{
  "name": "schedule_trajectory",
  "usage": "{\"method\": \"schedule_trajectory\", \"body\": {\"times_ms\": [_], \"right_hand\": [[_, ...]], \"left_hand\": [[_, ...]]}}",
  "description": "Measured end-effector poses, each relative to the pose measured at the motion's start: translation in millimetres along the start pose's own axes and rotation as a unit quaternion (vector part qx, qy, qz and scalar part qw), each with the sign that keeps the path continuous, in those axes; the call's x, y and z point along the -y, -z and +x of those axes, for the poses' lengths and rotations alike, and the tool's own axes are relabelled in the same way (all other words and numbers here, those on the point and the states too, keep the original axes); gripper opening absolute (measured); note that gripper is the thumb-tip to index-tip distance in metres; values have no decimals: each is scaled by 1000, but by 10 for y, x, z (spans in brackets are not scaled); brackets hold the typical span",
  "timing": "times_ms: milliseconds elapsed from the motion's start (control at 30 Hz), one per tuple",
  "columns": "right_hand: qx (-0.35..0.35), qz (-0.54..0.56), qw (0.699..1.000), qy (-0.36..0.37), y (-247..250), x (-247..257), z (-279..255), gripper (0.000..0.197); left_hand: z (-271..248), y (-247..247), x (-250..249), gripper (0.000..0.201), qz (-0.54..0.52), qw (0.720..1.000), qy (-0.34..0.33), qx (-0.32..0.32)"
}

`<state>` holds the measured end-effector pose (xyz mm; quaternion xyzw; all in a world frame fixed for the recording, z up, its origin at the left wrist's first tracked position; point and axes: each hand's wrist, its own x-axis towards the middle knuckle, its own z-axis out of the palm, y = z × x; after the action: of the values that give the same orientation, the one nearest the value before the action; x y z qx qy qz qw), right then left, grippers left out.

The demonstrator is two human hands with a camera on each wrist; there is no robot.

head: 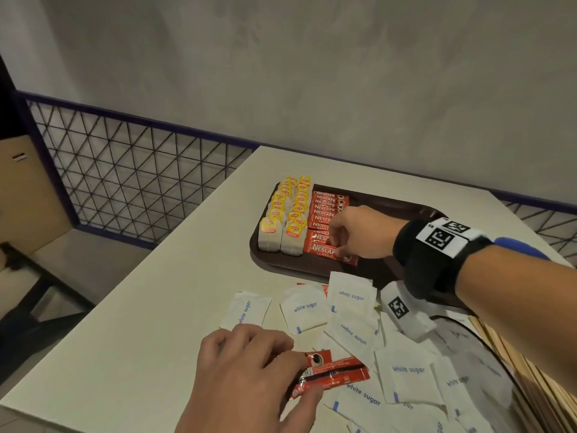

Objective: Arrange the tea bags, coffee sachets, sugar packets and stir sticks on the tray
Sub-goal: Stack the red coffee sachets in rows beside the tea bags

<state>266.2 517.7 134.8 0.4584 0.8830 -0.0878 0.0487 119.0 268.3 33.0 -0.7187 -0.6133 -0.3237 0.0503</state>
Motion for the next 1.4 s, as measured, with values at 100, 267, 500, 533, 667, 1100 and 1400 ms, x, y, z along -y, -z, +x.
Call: {"method": "schedule_trajectory", "body": {"times_ms": [100, 267, 500, 533, 667, 1100, 1400], "right_hand": [[-2, -16, 1000, -2, -26, -13, 33, 12], [-13, -13, 1000, -1, 25, -12, 27, 14], [-37, 47, 996, 67, 288, 296, -468, 4], [-30, 64, 994, 85, 301, 366, -597, 4], [48, 110, 979, 164, 225, 657, -1082, 18], [132, 185, 961, 160, 21, 776, -1237, 9], [32, 98, 980, 173, -21, 855, -1350, 34]], "left_hand": [[14, 6, 5, 28, -5, 1000, -2, 9], [16, 51, -3, 23, -9, 1000, 3, 30], [-25, 87, -38, 13, -52, 998, 25, 31], [-35, 105, -50, 13, -63, 997, 34, 33], [-5, 224, -100, 17, -170, 982, 80, 0], [-45, 330, -76, 44, -418, 872, 240, -88], [-19, 325, -21, 69, -516, 816, 234, -118]]}}
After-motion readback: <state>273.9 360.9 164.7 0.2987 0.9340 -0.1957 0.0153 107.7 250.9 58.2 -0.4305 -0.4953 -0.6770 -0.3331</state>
